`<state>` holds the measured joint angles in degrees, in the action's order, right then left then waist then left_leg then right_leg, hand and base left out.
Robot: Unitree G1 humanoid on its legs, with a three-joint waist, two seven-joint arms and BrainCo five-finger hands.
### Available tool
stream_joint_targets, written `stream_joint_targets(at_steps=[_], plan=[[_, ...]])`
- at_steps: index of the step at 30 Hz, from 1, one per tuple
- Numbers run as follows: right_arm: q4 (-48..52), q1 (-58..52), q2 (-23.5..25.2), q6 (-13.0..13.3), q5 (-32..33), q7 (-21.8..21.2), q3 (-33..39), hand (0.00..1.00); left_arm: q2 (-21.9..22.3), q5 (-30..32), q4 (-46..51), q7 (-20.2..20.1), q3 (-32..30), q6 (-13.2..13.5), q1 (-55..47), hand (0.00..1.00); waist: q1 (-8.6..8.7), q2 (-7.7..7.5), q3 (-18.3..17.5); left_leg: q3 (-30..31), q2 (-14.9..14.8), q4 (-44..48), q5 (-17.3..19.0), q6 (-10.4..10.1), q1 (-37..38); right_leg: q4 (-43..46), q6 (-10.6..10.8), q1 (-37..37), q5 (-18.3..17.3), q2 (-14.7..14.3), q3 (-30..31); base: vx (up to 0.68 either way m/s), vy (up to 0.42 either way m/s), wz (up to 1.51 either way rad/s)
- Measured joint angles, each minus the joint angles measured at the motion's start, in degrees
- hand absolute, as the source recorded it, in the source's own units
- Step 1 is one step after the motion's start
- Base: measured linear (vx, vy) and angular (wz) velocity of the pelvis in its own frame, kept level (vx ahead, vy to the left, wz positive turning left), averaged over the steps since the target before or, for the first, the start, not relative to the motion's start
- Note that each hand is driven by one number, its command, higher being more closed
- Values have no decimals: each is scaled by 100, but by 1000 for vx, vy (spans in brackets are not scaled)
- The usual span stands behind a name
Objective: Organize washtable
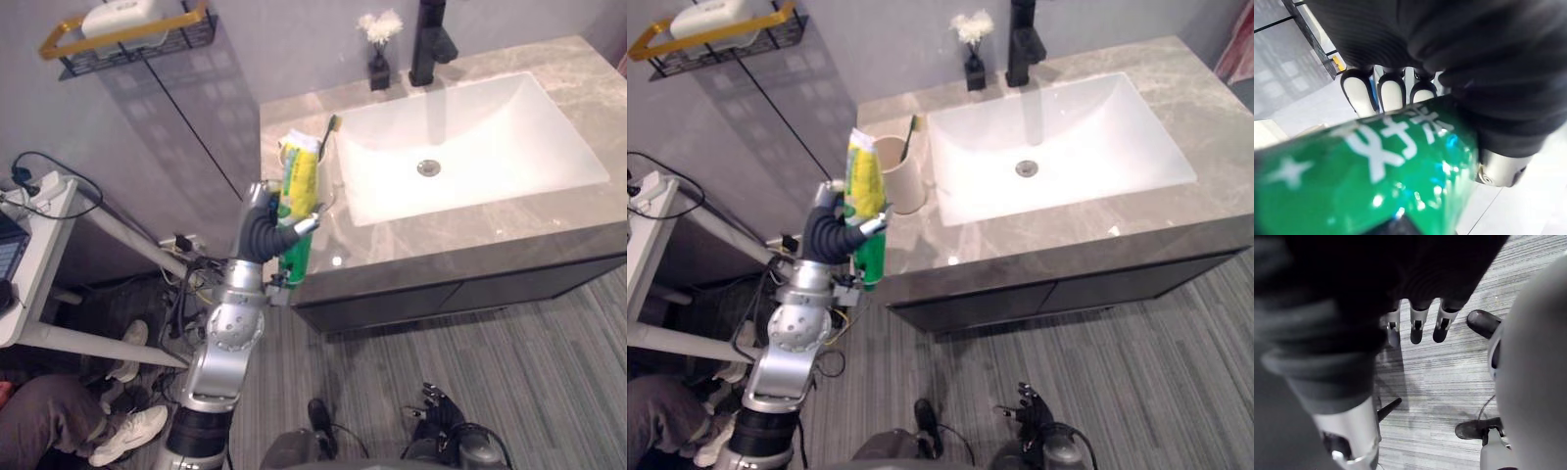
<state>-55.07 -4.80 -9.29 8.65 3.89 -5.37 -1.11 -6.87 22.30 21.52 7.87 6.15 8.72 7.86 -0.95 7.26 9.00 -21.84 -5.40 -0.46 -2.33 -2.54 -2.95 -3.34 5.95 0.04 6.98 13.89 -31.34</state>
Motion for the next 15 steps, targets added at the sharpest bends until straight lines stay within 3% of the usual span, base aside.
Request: stream_joint_targets(at_steps=[6,15], plan=[[-13,-108,17,-1,-9,-53,-125,0,267,-537,44,224,-113,53,115,100,-7,-56,-273,-23,44,-125,-35,-7,124,-34,17,92,11,17,-17,-2,1,1],[27,-205,38,-4,-11,-56,-449,0,463,-1275,-519,654,-43,192,1331,100,20,-199,-543,-153,51,-341,-68,-49,323,-78,33,176,22,-1,15,-6,-1,-4]])
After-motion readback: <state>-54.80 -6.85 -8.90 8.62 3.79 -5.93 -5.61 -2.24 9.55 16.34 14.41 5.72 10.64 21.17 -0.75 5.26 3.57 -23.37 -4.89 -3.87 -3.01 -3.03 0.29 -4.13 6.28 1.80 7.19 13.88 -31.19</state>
